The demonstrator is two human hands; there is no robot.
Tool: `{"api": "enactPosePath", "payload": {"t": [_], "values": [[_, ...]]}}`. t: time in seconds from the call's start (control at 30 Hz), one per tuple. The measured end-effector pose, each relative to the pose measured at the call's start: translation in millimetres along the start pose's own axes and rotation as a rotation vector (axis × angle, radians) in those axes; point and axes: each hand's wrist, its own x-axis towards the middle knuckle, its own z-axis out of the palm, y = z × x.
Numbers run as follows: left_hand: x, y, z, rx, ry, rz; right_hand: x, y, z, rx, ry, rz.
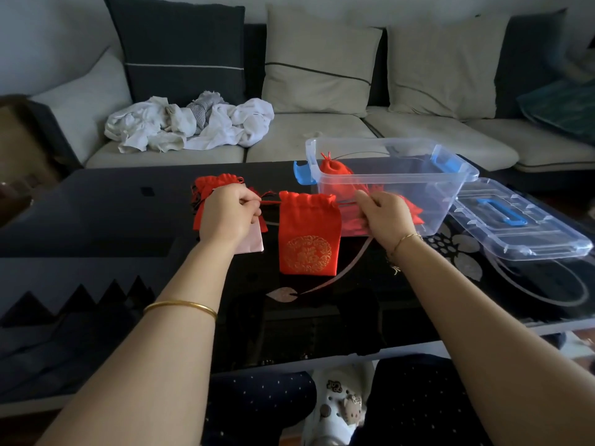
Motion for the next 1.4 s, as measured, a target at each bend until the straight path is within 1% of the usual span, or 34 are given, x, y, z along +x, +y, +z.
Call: {"api": "enactPosePath", "payload": {"t": [0.1,0.17,0.23,0.3,0.33,0.37,0.43,0.47,0.5,0.57,0.63,0.73,0.8,0.87,0.9,1.0,1.1,1.2,1.3,1.33,1.4], "values": [[-1,1,-2,0.044,0.017,-0.011,-3,-4,-3,0.477,-0.132,0.327],[-1,4,-4,0.090,0.025,-0.025,-3,-4,-7,0.723,-0.238,0.517],[-1,5,-4,0.093,0.000,-0.046,-2,-3,-10,0.861,-0.297,0.638],[-1,7,-2,-0.004,-0.073,-0.166,-3,-2,-9,0.933,-0.294,0.725],[0,9,-1,-0.117,-0.100,-0.283,-3,-4,-9,0.955,-0.274,0.768],[1,11,-2,-0.289,-0.113,-0.444,-3,-4,-8,0.975,-0.244,0.809],[4,16,-6,-0.742,-0.139,-0.798,-1,-4,-8,1.019,-0.153,0.880],[4,16,-9,-0.938,-0.132,-0.919,0,-3,-9,1.044,-0.099,0.906],[5,15,-9,-1.071,-0.113,-0.988,1,-3,-10,1.065,-0.046,0.924],[4,15,-8,-1.222,-0.086,-1.030,2,0,-11,1.089,0.041,0.940],[3,20,-5,-1.314,-0.063,-0.985,2,1,-9,1.079,0.083,0.915],[4,34,-5,-1.324,-0.022,-0.783,3,-2,-10,0.957,0.121,0.775],[3,44,-7,-1.254,-0.099,-0.589,3,-9,-13,0.847,0.169,0.598],[1,55,-8,-1.148,-0.229,-0.410,0,-20,-14,0.735,0.177,0.398],[0,61,-7,-1.087,-0.264,-0.349,-1,-27,-13,0.663,0.166,0.296],[-4,74,-5,-0.940,-0.290,-0.253,-5,-46,-9,0.435,0.123,0.011],[-7,77,-2,-0.819,-0.378,-0.221,-10,-61,-4,0.271,0.123,-0.163],[-10,76,0,-0.634,-0.421,-0.134,-13,-68,0,0.211,0.091,-0.254],[-12,78,2,-0.544,-0.417,-0.081,-15,-72,2,0.222,0.013,-0.292],[-12,78,2,-0.534,-0.402,-0.074,-15,-72,3,0.247,-0.003,-0.274],[-11,77,3,-0.534,-0.373,-0.067,-11,-70,5,0.348,0.004,-0.164]]}}
